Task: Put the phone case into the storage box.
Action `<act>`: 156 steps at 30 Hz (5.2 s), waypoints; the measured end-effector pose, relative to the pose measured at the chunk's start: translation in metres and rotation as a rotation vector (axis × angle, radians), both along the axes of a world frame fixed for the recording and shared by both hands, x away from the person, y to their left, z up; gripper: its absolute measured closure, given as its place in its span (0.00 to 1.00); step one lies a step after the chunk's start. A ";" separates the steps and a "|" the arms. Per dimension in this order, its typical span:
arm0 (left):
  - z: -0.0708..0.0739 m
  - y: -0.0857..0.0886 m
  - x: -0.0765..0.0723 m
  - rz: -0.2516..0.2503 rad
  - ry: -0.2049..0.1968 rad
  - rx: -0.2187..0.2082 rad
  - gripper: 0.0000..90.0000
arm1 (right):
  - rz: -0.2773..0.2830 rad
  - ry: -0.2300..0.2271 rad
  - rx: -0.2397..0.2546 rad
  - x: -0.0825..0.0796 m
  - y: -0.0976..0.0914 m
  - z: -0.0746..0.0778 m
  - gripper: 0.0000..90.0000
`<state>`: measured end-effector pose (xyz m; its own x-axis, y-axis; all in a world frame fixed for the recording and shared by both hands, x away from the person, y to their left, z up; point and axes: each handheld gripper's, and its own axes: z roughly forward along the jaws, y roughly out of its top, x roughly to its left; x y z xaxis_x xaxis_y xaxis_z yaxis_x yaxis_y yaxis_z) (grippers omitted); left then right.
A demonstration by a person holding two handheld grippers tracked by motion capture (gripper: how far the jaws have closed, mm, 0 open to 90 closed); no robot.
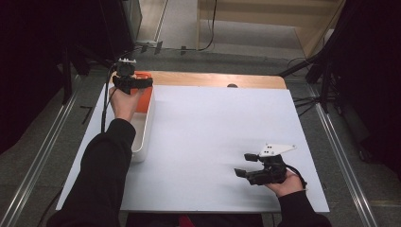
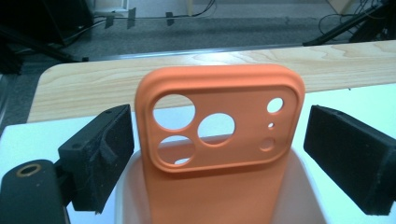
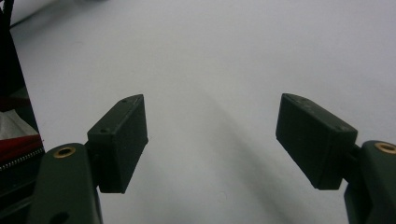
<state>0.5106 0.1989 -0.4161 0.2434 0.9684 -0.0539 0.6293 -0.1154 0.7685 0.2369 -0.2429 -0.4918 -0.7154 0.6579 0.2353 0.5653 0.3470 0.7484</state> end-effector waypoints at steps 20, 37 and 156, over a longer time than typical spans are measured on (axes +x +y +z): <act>0.028 0.015 -0.012 -0.069 0.039 -0.072 0.10 | 0.006 0.010 -0.007 0.000 0.002 0.000 0.26; 0.049 0.024 -0.026 -0.238 0.054 -0.159 0.12 | 0.011 0.013 -0.009 0.000 0.002 -0.002 0.26; -0.012 -0.032 -0.199 -0.809 0.092 -0.135 0.13 | 0.021 0.017 0.004 -0.003 0.004 0.000 0.26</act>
